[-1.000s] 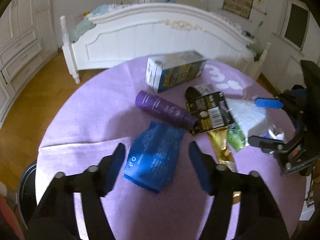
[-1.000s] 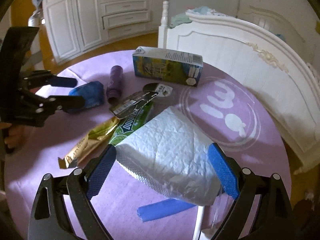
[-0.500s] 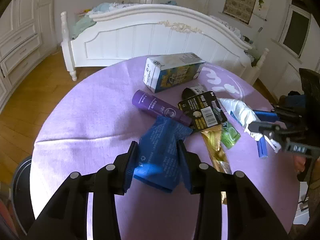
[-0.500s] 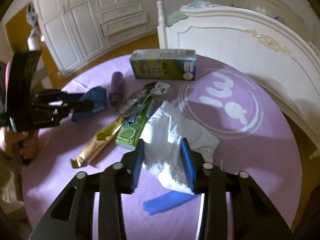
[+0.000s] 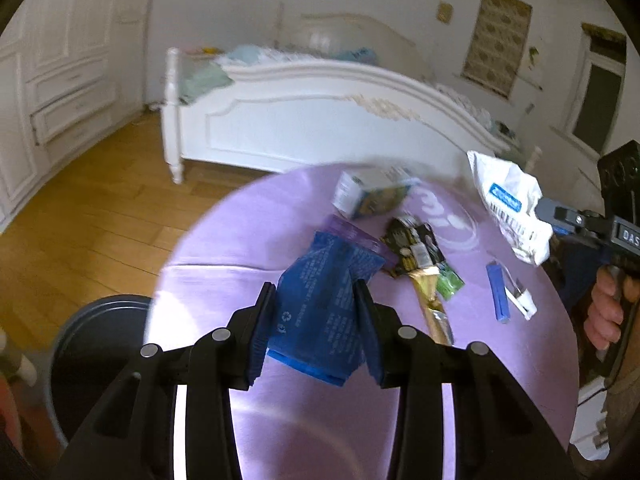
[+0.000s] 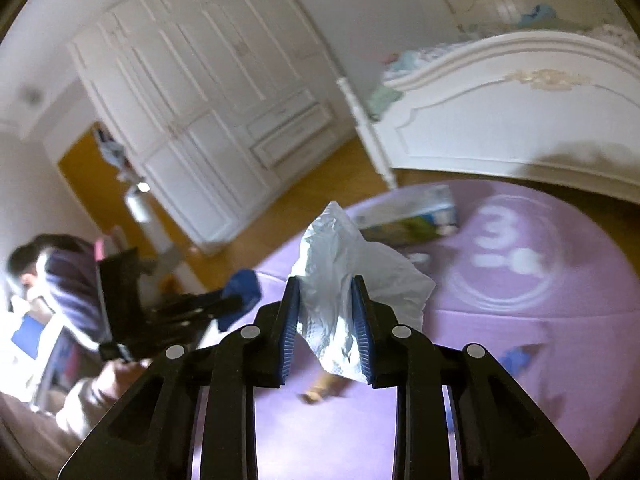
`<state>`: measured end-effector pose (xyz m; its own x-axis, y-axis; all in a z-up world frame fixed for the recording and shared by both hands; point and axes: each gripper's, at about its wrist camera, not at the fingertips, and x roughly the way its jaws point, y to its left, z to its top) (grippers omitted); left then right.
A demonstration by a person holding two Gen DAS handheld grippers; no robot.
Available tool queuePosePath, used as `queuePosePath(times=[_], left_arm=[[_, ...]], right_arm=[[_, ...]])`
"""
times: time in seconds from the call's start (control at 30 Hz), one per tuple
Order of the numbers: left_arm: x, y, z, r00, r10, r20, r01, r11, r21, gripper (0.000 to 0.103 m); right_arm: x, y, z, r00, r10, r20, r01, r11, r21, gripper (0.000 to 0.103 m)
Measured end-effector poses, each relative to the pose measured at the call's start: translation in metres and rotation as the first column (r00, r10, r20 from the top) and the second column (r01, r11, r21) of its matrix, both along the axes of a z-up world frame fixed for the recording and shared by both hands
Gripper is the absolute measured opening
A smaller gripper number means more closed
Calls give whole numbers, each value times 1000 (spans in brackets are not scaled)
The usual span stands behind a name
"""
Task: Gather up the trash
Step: 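Carry the blue packet and white bag over the black bin and open both tools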
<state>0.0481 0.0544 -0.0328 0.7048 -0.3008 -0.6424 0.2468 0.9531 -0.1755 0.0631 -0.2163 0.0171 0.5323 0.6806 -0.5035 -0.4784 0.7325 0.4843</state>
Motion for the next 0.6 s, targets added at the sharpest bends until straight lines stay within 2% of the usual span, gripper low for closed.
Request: queuePosePath(times=[0.13,0.3,0.6], left_arm=[[-17,32,8,996,84,33,-84,996,-11,39],[-35,73,6,983,178,39,-177,984,-25,39],[-57,131,-11,956,294,6,-294,955,-49,40]], right_arm=[[-3,47,8,997,83,2,-83,997,-1,27],[-8,106,9,985,175,-14,-175,985,-8,27],[0,203,-12,950,299,-93,-299,954,17,27]])
